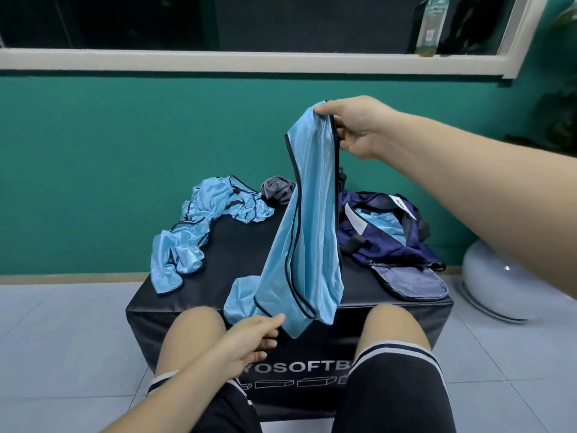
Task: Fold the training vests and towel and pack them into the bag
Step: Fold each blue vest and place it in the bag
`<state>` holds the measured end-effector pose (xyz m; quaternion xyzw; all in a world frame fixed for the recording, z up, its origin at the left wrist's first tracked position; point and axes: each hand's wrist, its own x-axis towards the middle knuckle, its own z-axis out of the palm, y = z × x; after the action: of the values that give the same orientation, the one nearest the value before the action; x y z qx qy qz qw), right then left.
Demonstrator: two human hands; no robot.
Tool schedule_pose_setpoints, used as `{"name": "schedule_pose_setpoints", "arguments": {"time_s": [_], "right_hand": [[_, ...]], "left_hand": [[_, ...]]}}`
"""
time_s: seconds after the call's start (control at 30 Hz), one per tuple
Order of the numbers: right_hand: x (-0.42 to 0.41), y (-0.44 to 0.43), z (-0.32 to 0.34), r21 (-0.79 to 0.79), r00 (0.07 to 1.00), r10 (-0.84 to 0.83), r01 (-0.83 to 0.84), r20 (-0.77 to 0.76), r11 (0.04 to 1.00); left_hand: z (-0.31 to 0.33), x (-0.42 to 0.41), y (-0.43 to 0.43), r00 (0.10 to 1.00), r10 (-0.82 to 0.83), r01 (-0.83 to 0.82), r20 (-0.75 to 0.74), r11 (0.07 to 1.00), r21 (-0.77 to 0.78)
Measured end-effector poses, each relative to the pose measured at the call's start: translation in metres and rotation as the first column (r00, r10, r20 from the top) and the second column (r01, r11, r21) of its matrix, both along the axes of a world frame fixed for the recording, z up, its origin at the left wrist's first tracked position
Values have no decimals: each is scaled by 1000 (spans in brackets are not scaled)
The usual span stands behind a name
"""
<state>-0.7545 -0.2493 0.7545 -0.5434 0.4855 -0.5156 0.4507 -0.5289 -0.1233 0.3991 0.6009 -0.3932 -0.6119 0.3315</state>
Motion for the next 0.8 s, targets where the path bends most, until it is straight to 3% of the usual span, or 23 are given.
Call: {"name": "schedule_pose_setpoints", "arguments": {"time_s": [0.3, 0.47, 0.8], "right_hand": [[-3, -1, -5, -1, 1000, -8, 8, 2, 1000], [-9, -2, -5, -3, 1000, -4, 4, 13, 1000], [-10, 1, -4, -15, 1000, -15, 16, 16, 1000]], "left_hand": [[-6, -21, 15, 988, -24, 16, -153, 998, -56], [-13, -10, 14, 976, 126, -117, -178, 991, 62], [-16, -35, 20, 949, 83, -52, -304, 992, 111]]}}
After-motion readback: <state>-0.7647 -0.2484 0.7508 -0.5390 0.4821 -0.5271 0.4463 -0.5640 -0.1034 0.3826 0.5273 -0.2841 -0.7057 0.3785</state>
